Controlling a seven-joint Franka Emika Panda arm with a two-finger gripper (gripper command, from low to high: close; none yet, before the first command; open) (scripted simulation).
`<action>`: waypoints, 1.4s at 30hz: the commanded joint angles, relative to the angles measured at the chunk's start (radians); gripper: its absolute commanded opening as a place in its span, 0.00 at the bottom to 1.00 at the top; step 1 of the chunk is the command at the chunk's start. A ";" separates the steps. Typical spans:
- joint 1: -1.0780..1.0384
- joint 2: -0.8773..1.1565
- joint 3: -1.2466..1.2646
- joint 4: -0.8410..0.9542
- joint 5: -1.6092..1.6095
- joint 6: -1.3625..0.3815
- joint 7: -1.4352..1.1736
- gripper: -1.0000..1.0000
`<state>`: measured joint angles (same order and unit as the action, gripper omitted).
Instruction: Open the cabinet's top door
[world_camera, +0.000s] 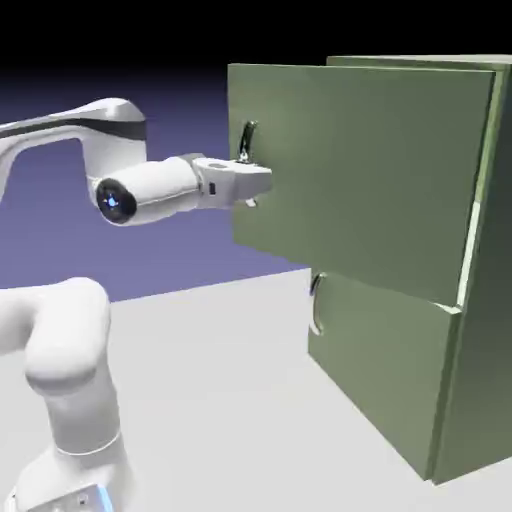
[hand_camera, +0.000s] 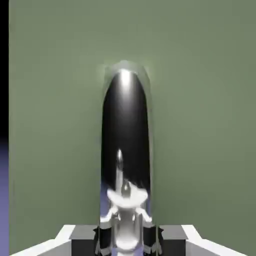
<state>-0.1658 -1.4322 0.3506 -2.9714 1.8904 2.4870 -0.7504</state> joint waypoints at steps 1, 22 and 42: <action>0.009 -0.021 -0.034 -0.015 -0.044 -0.017 0.014 0.00; -0.075 -0.164 -0.792 -0.038 -0.827 -0.522 0.122 0.00; 0.338 0.122 -1.434 0.545 -1.329 -1.134 0.070 0.00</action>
<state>0.1722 -1.3102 -1.0838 -2.4260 0.5616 1.3518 -0.6806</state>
